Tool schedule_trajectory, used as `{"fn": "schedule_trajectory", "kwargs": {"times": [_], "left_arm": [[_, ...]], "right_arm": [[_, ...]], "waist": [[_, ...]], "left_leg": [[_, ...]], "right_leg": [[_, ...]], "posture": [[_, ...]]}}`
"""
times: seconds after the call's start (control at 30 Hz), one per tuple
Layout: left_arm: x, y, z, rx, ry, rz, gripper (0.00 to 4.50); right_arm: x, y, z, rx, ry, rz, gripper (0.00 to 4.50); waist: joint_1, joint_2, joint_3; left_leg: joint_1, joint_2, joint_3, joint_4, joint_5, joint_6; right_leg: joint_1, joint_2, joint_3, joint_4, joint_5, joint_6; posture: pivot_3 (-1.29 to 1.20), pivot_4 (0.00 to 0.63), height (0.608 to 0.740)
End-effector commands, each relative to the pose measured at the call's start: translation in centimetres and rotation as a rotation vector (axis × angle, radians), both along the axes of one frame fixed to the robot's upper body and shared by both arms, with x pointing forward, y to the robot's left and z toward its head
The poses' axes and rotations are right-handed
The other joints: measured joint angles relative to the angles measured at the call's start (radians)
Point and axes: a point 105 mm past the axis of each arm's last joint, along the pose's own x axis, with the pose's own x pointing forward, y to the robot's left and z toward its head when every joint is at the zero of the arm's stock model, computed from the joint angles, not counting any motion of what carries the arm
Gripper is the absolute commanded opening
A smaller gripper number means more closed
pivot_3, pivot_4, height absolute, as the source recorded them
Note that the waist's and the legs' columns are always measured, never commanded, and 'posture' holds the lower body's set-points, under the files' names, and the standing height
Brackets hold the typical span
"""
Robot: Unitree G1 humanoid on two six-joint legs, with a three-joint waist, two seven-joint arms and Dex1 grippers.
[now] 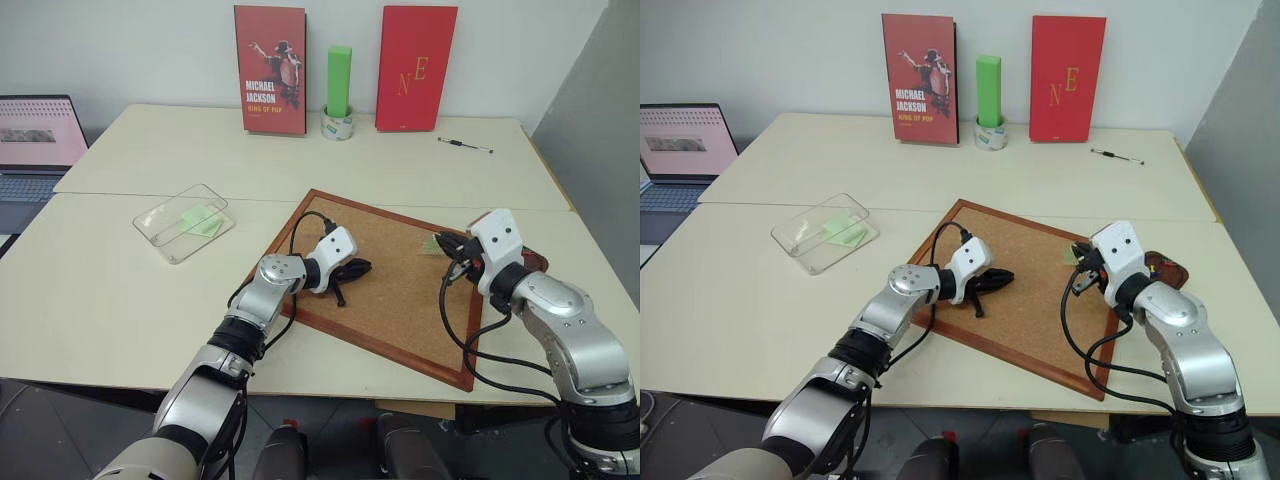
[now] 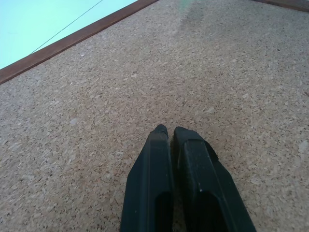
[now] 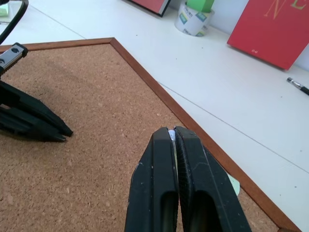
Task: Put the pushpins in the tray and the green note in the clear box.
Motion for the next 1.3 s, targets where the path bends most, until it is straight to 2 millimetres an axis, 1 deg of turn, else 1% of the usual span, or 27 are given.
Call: {"fn": "schedule_trajectory", "kwargs": {"times": [0.03, 0.1, 0.17, 0.2, 0.3, 0.37, 0.47, 0.5, 0.6, 0.67, 0.77, 0.9, 1.1, 1.2, 1.23, 1.27, 1.3], "left_arm": [[1.2, 0.6, 1.3, -0.040, -0.043, 0.061, 0.29], [1.3, 0.2, 3.6, -0.127, -0.063, 0.035, 0.29], [1.2, 0.2, 5.4, -0.182, -0.082, 0.005, 0.65], [1.2, 0.2, 6.1, -0.192, -0.091, -0.011, 0.75], [1.1, 0.6, 7.8, -0.207, -0.112, -0.048, 1.40], [0.9, 0.8, 8.5, -0.207, -0.118, -0.071, 1.81], [0.3, 0.6, 9.5, -0.228, -0.105, -0.122, 2.30], [0.0, 0.4, 9.7, -0.216, -0.104, -0.151, 2.53], [-0.2, 0.1, 9.8, -0.188, -0.111, -0.190, 3.12], [0.1, -0.1, 10.0, -0.182, -0.136, -0.181, 3.44], [0.1, -1.2, 10.1, -0.173, -0.160, -0.210, 3.97], [0.3, -2.8, 10.0, -0.176, -0.165, -0.233, 3.97], [1.0, -4.2, 9.7, -0.175, -0.164, -0.238, 3.97], [1.4, -4.6, 9.9, -0.190, -0.166, -0.230, 3.97], [1.6, -4.6, 9.9, -0.195, -0.164, -0.223, 3.61], [1.7, -4.7, 9.9, -0.196, -0.161, -0.219, 3.58], [1.8, -4.7, 9.8, -0.195, -0.157, -0.220, 3.32]], "right_arm": [[-0.1, 0.6, 2.2, -0.005, -0.065, 0.042, 0.05], [0.0, 0.8, 2.6, -0.011, -0.070, 0.053, 0.05], [0.1, 0.9, 2.8, -0.019, -0.074, 0.064, 0.00], [0.1, 1.0, 2.9, -0.022, -0.077, 0.069, 0.00], [0.3, 1.2, 3.3, -0.027, -0.086, 0.080, 0.00], [0.4, 1.3, 3.6, -0.030, -0.091, 0.087, 0.00], [0.4, 1.6, 4.1, -0.030, -0.098, 0.103, 0.00], [0.4, 1.9, 4.4, -0.026, -0.099, 0.113, 0.00], [0.3, 2.5, 5.1, -0.009, -0.099, 0.139, 0.00], [0.3, 3.0, 5.5, 0.005, -0.093, 0.155, 0.00], [0.0, 3.8, 5.9, 0.038, -0.075, 0.183, 0.00], [-0.5, 5.0, 6.4, 0.082, -0.061, 0.213, 0.00], [-1.1, 6.6, 6.7, 0.111, -0.054, 0.245, 0.00], [-1.2, 7.0, 6.6, 0.116, -0.048, 0.252, 0.00], [-1.2, 7.1, 6.6, 0.117, -0.048, 0.253, 0.00], [-1.2, 7.2, 6.6, 0.119, -0.047, 0.253, 0.00], [-1.3, 7.2, 6.7, 0.121, -0.047, 0.253, 0.00]], "waist": [[0.000, 0.000, 0.000], [-0.001, 0.000, 0.000], [-0.001, 0.000, 0.001], [-0.001, 0.000, 0.001], [0.000, 0.000, 0.001], [0.001, 0.000, 0.001], [0.001, 0.000, 0.001], [0.001, 0.000, 0.001], [0.001, 0.000, 0.001], [0.001, 0.000, 0.001], [0.001, 0.000, 0.001], [0.002, 0.000, 0.001], [0.001, 0.000, 0.001], [0.001, 0.000, 0.001], [0.002, 0.000, 0.001], [0.002, 0.000, 0.001], [0.002, 0.000, 0.001]], "left_leg": [[0.000, 0.000, 0.000, 0.000, 0.000, 0.000], [0.000, 0.000, 0.000, 0.000, 0.000, 0.000], [-0.002, 0.000, 0.000, 0.000, 0.000, 0.000], [-0.003, 0.000, 0.000, 0.000, 0.000, 0.000], [-0.008, 0.000, 0.000, -0.001, 0.000, 0.000], [-0.008, 0.000, 0.000, -0.002, 0.000, 0.000], [-0.008, 0.000, 0.001, -0.004, -0.001, 0.000], [-0.008, 0.000, 0.001, -0.006, -0.001, 0.000], [-0.010, 0.000, 0.001, -0.006, -0.001, 0.000], [-0.010, 0.000, 0.001, -0.006, -0.001, 0.000], [-0.010, 0.000, 0.001, -0.006, 0.000, 0.000], [-0.010, 0.000, 0.001, -0.005, 0.000, 0.000], [-0.010, 0.000, 0.001, -0.006, 0.000, 0.000], [-0.010, 0.000, 0.001, -0.006, 0.000, 0.000], [-0.010, 0.000, 0.001, -0.005, 0.000, 0.000], [-0.011, 0.000, 0.001, -0.005, 0.000, 0.000], [-0.011, 0.000, 0.001, -0.005, 0.000, 0.000]], "right_leg": [[0.000, 0.000, 0.000, 0.000, 0.000, 0.000], [0.000, 0.000, 0.000, 0.000, 0.000, 0.000], [-0.002, 0.000, 0.000, 0.000, 0.000, 0.000], [-0.003, 0.000, 0.000, 0.001, 0.000, 0.001], [-0.007, 0.000, 0.000, 0.001, 0.004, 0.006], [-0.007, 0.000, 0.000, 0.001, 0.004, 0.006], [-0.008, 0.000, 0.000, 0.000, 0.003, 0.005], [-0.009, 0.000, -0.001, 0.000, 0.003, 0.004], [-0.011, 0.000, -0.001, 0.000, 0.003, 0.004], [-0.012, 0.000, -0.001, 0.000, 0.003, 0.004], [-0.012, 0.000, -0.001, 0.001, 0.003, 0.004], [-0.011, 0.000, -0.001, 0.001, 0.003, 0.004], [-0.012, 0.000, -0.001, 0.001, 0.003, 0.004], [-0.012, 0.000, -0.001, 0.001, 0.003, 0.004], [-0.012, 0.000, -0.001, 0.001, 0.003, 0.004], [-0.012, 0.000, -0.001, 0.001, 0.003, 0.004], [-0.012, 0.000, -0.001, 0.001, 0.003, 0.004]], "posture": [[0.00, 0.150, 0.740], [0.00, 0.150, 0.740], [0.00, 0.150, 0.740], [0.00, 0.150, 0.740], [0.00, 0.150, 0.740], [0.00, 0.150, 0.740], [0.00, 0.150, 0.740], [0.00, 0.150, 0.740], [0.00, 0.150, 0.740], [0.00, 0.150, 0.740], [0.00, 0.150, 0.740], [0.00, 0.150, 0.740], [0.00, 0.150, 0.740], [0.00, 0.150, 0.740], [0.00, 0.150, 0.740], [0.00, 0.150, 0.740], [0.00, 0.150, 0.740]]}}
